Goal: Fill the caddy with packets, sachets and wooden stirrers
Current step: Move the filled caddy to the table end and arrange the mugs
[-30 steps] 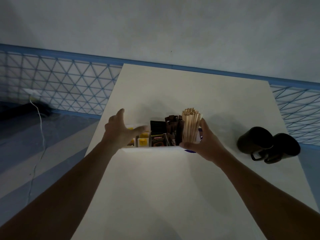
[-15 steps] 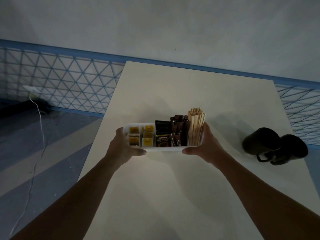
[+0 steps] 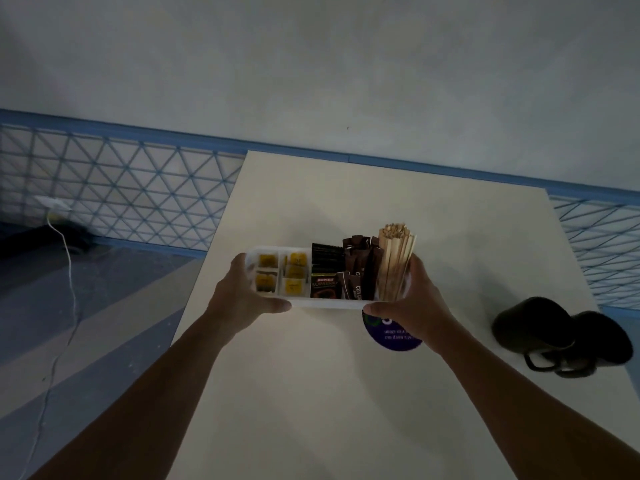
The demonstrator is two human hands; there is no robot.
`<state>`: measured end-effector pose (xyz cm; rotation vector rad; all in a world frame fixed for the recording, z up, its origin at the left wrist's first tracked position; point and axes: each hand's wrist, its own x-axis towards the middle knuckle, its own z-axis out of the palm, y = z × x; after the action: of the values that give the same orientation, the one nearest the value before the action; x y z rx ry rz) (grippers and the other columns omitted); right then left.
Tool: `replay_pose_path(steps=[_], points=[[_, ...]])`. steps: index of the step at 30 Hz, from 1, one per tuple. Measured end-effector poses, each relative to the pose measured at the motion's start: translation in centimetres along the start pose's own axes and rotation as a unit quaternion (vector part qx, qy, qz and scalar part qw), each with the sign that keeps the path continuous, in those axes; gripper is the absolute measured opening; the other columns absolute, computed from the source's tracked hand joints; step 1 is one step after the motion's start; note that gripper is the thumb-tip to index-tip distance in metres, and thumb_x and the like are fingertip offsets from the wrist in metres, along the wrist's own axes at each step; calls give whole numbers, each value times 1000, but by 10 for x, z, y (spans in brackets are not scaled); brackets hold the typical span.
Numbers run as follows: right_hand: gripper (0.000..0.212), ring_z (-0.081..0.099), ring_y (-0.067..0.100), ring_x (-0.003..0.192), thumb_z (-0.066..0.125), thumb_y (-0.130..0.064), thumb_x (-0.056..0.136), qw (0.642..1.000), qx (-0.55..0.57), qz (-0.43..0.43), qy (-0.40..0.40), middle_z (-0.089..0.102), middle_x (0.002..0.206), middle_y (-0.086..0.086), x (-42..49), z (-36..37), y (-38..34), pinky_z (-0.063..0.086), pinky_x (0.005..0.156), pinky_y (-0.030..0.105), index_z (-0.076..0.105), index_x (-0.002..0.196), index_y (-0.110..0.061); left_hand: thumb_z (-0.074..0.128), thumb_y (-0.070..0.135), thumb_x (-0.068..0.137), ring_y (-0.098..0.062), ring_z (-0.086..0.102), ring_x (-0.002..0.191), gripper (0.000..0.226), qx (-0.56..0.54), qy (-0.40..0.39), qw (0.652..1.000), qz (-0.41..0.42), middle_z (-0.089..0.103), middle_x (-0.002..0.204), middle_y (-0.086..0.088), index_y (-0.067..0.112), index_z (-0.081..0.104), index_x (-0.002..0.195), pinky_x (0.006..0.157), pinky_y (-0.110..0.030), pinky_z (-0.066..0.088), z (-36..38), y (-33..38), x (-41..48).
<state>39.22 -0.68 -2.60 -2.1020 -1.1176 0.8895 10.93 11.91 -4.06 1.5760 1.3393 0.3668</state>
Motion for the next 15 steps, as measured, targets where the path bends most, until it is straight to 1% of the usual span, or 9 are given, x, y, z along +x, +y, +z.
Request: replay_pose_path(steps=[2, 3, 6, 8, 10, 11, 12, 15], points=[[91, 63, 21, 100, 96, -35, 54, 1000, -8, 0, 7, 59, 116, -7, 14, -3, -7, 58, 85, 46, 37, 124, -36, 97, 30, 45, -9, 68, 97, 90, -9, 9, 1000, -1, 68, 110, 8, 29, 49, 121, 84, -40, 59, -4, 10, 13], [91, 64, 22, 100, 95, -36, 55, 1000, -10, -4, 13, 60, 117, -5, 24, -3, -11, 58, 85, 46, 37, 125, -35, 97, 29, 46, -9, 68, 97, 89, -13, 10, 1000, 1, 67, 110, 8, 29, 48, 121, 85, -41, 58, -7, 16, 23], [96, 60, 21, 108, 95, -38, 56, 999, -7, -19, 25, 60, 125, -3, 50, -3, -22, 52, 93, 43, 37, 132, -30, 97, 28, 46, -10, 68, 96, 86, -8, 14, 1000, 6, 67, 109, 9, 29, 48, 118, 84, -40, 58, -15, 29, 52], [100, 56, 19, 113, 96, -36, 56, 999, 1, -25, 34, 58, 129, -2, 69, -3, -29, 47, 96, 39, 37, 137, -26, 97, 27, 49, -7, 67, 93, 82, -1, 24, 1000, 16, 67, 106, 9, 27, 49, 116, 78, -32, 56, -20, 39, 72], [101, 54, 18, 114, 96, -34, 57, 999, 10, -29, 41, 57, 131, -3, 88, -3, -35, 45, 97, 37, 37, 138, -25, 96, 25, 52, -2, 64, 87, 77, 11, 34, 999, 26, 66, 101, 10, 25, 49, 114, 67, -21, 49, -23, 51, 92], [101, 53, 17, 114, 96, -34, 57, 999, 14, -30, 43, 57, 131, -3, 96, -3, -37, 45, 97, 37, 37, 139, -25, 95, 23, 54, 1, 62, 85, 75, 11, 37, 999, 29, 64, 100, 11, 25, 48, 113, 63, -19, 45, -24, 56, 99], [102, 53, 17, 113, 96, -34, 57, 998, 18, -31, 46, 57, 132, -3, 106, -4, -40, 44, 97, 36, 37, 139, -24, 95, 22, 55, 2, 60, 85, 75, 11, 40, 999, 33, 63, 100, 12, 25, 48, 113, 62, -19, 43, -27, 58, 111], [102, 53, 18, 116, 96, -34, 56, 998, 25, -30, 48, 57, 133, -3, 133, -6, -47, 46, 97, 38, 37, 139, -25, 95, 23, 53, -2, 63, 87, 78, 3, 39, 999, 38, 66, 103, 9, 23, 50, 116, 65, -22, 46, -33, 64, 136]])
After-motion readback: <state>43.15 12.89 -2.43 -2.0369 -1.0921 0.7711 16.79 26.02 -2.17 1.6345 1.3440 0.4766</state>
